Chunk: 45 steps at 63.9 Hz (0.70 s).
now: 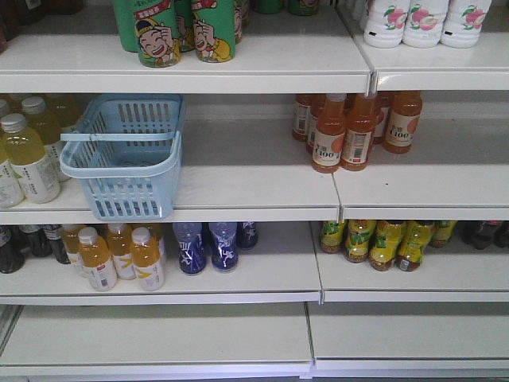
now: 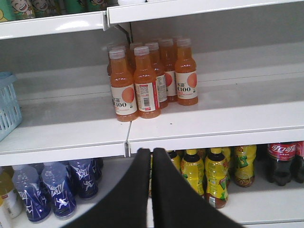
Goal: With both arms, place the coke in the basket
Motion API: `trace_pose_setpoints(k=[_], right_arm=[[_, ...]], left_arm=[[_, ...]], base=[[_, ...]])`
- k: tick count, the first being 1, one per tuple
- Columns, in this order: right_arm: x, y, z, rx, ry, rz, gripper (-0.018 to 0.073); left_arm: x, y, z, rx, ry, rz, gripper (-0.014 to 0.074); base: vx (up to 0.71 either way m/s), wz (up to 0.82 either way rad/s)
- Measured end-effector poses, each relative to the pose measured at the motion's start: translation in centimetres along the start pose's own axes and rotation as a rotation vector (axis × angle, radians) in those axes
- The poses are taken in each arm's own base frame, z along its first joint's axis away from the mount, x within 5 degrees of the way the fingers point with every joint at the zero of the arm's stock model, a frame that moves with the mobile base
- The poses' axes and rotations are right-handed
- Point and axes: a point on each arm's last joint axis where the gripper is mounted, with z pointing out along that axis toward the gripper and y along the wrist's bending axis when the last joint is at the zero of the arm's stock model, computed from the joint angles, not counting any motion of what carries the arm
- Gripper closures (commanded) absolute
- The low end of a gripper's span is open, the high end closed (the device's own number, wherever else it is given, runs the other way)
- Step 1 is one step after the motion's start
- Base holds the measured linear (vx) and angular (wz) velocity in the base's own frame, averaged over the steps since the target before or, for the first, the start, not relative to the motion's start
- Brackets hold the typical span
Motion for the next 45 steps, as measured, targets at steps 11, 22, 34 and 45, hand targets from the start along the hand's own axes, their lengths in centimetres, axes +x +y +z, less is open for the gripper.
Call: trace_pose_setpoints(k=[11, 22, 34, 45], right_arm=[[0.0, 0.0, 0.0, 0.0, 0.0, 0.0, 0.0564], [0.0, 0.0, 0.0, 0.0, 0.0, 0.0, 0.0564], [0.0, 0.0, 0.0, 0.0, 0.0, 0.0, 0.0564], [0.0, 0.0, 0.0, 0.0, 0.0, 0.0, 0.0564]], left_arm=[[0.0, 0.0, 0.0, 0.0, 0.0, 0.0, 0.0603], [0.0, 0.0, 0.0, 0.0, -0.003, 0.0, 0.0603], [-1.5, -0.1, -0.1, 0.016, -0.141, -0.035, 0.0603], [-5.7, -0.7, -0.6, 0.024, -0.164, -0.054, 0.0603]], base=[[0.0, 0.0], [0.0, 0.0], [0.0, 0.0], [0.0, -0.01]])
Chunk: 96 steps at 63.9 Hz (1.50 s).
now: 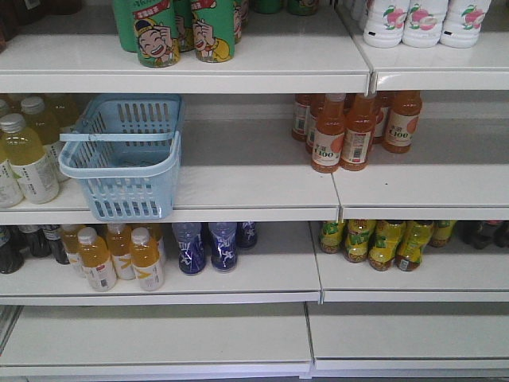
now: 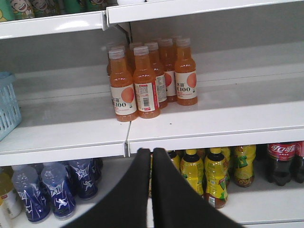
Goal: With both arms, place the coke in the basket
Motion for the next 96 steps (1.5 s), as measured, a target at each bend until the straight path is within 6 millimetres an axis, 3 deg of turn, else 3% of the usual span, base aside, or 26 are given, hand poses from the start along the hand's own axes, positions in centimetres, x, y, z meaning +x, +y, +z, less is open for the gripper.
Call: trace_pose_setpoints(k=[12, 19, 32, 42, 58, 73, 88, 96], right_arm=[[0.0, 0.0, 0.0, 0.0, 0.0, 0.0, 0.0564], [0.0, 0.0, 0.0, 0.0, 0.0, 0.0, 0.0564], [0.0, 0.0, 0.0, 0.0, 0.0, 0.0, 0.0564], [0.0, 0.0, 0.0, 0.0, 0.0, 0.0, 0.0564], [0.0, 0.0, 0.0, 0.0, 0.0, 0.0, 0.0564], [0.0, 0.0, 0.0, 0.0, 0.0, 0.0, 0.0564], [0.0, 0.0, 0.0, 0.0, 0.0, 0.0, 0.0564], [0.0, 0.0, 0.0, 0.0, 0.0, 0.0, 0.0564]], left_arm=[[-5.7, -1.1, 2.5, -0.016, 0.173, 0.062, 0.0603], [-7.1, -1.4, 4.9, -0.03, 0.323, 0.075, 0.0603], [-7.1, -1.4, 7.4, -0.04, 0.427, 0.081, 0.0603], [-6.9, -1.3, 7.7, -0.042, 0.44, 0.083, 0.0603], [-7.8, -1.5, 8.2, -0.028, 0.325, 0.056, 0.0561], [-7.9, -1.6, 8.2, -0.027, 0.324, 0.05, 0.0389], [-7.9, -1.6, 8.2, -0.027, 0.324, 0.05, 0.0109], [-7.8, -1.6, 8.2, -0.026, 0.324, 0.037, 0.0063]], base=[[0.0, 0.0], [0.0, 0.0], [0.0, 0.0], [0.0, 0.0], [0.0, 0.0], [0.0, 0.0], [0.0, 0.0], [0.0, 0.0]])
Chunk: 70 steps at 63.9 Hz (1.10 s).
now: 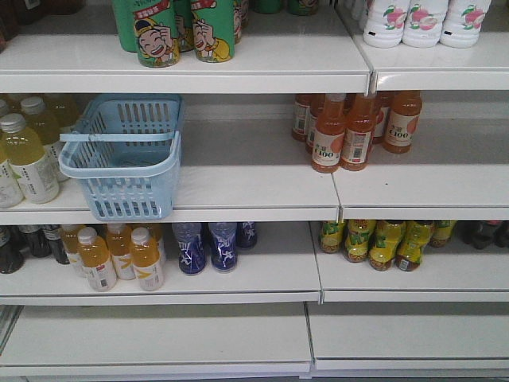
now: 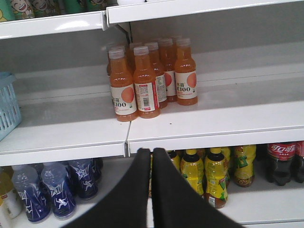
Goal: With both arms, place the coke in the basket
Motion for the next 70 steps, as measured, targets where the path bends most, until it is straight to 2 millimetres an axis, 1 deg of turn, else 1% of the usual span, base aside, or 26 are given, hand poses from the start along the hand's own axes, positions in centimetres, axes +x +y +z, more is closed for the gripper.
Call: trace_pose_setpoints(k=[6, 10, 14, 21, 32, 39, 43, 48, 59, 62, 70], right_arm=[[0.0, 0.0, 0.0, 0.0, 0.0, 0.0, 0.0564], [0.0, 0.0, 0.0, 0.0, 0.0, 0.0, 0.0564], [0.0, 0.0, 0.0, 0.0, 0.0, 0.0, 0.0564], [0.0, 0.0, 0.0, 0.0, 0.0, 0.0, 0.0564], [0.0, 0.0, 0.0, 0.0, 0.0, 0.0, 0.0564], [0.0, 0.0, 0.0, 0.0, 0.0, 0.0, 0.0564], [0.0, 0.0, 0.0, 0.0, 0.0, 0.0, 0.0564], [0.0, 0.0, 0.0, 0.0, 0.0, 0.0, 0.0564], [0.0, 0.0, 0.0, 0.0, 0.0, 0.0, 0.0564], [0.0, 0.0, 0.0, 0.0, 0.0, 0.0, 0.0564], [0.0, 0.0, 0.0, 0.0, 0.0, 0.0, 0.0564]], left_arm=[[0.0, -0.2, 0.0, 0.018, 0.001, -0.059, 0.0063], [-0.1, -0.4, 0.0, 0.041, -0.003, -0.143, 0.0063], [-0.2, -0.6, 0.4, 0.072, -0.005, -0.278, 0.0063], [0.1, -1.0, 2.1, 0.109, 0.042, -0.546, 0.0063], [1.8, -1.1, 6.6, 0.071, 0.19, -0.936, 0.0063], [3.0, -0.9, 9.4, 0.01, 0.265, -1.106, 0.0063], [3.5, -0.8, 11.1, -0.024, 0.305, -1.15, 0.0063], [3.7, -0.7, 13.2, -0.048, 0.337, -1.167, 0.0063], [3.2, -0.9, 17.9, -0.054, 0.389, -1.2, 0.0063], [2.8, -1.0, 19.2, -0.049, 0.388, -1.222, 0.0063], [2.6, -1.0, 22.5, -0.056, 0.393, -1.273, 0.0063]], base=[[0.0, 0.0], [0.0, 0.0], [0.0, 0.0], [0.0, 0.0], [0.0, 0.0], [0.0, 0.0], [0.0, 0.0], [0.0, 0.0], [0.0, 0.0], [0.0, 0.0], [0.0, 0.0]])
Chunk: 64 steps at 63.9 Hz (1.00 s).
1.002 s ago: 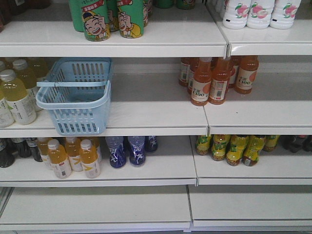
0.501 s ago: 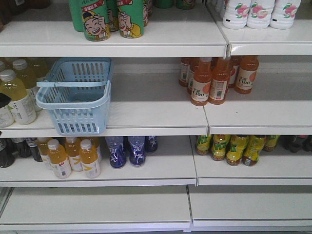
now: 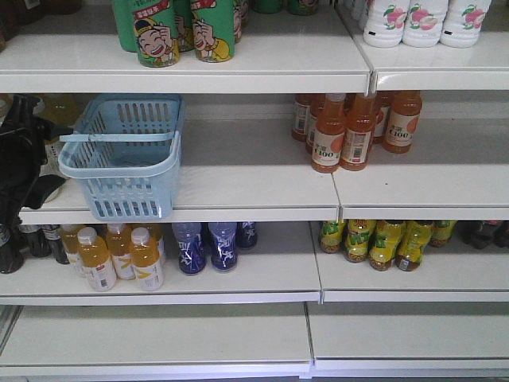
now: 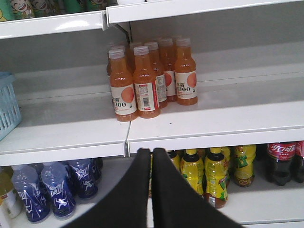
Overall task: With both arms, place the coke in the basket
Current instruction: 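Grasp the light-blue basket handle with the left gripper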
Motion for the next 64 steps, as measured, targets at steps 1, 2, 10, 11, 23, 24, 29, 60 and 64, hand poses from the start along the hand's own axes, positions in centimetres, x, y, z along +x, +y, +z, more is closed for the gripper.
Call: trace_pose_setpoints(k=[1, 2, 10, 11, 23, 24, 29, 60, 64], right_arm=[[0.0, 0.0, 0.0, 0.0, 0.0, 0.0, 0.0564], [0.0, 0.0, 0.0, 0.0, 0.0, 0.0, 0.0564], [0.0, 0.0, 0.0, 0.0, 0.0, 0.0, 0.0564], [0.0, 0.0, 0.0, 0.0, 0.0, 0.0, 0.0564], [0.0, 0.0, 0.0, 0.0, 0.0, 0.0, 0.0564], [0.0, 0.0, 0.0, 0.0, 0.0, 0.0, 0.0564], [0.0, 0.0, 0.0, 0.0, 0.0, 0.0, 0.0564], [0.0, 0.0, 0.0, 0.0, 0.0, 0.0, 0.0564], [0.0, 0.0, 0.0, 0.0, 0.0, 0.0, 0.0564]], left_arm=[[-0.1, -0.1, 0.3, 0.0, 0.0, -0.003, 0.0063], [-0.2, -0.2, 0.6, 0.001, 0.0, -0.007, 0.0063], [-1.0, -1.1, 3.2, 0.005, 0.005, -0.019, 0.0063], [-1.0, -1.1, 3.5, 0.005, 0.007, -0.02, 0.0063], [-1.7, -1.7, 6.6, 0.007, 0.035, -0.031, 0.0063], [-1.7, -1.8, 6.8, 0.011, 0.036, -0.033, 0.0063], [-1.9, -1.7, 7.9, 0.007, 0.05, -0.035, 0.0063], [-2.5, -1.3, 11.6, 0.025, 0.069, -0.102, 0.0404], [-2.5, -1.3, 11.8, 0.039, 0.075, -0.096, 0.0526]], base=[[0.0, 0.0], [0.0, 0.0], [0.0, 0.0], [0.0, 0.0], [0.0, 0.0], [0.0, 0.0], [0.0, 0.0], [0.0, 0.0], [0.0, 0.0]])
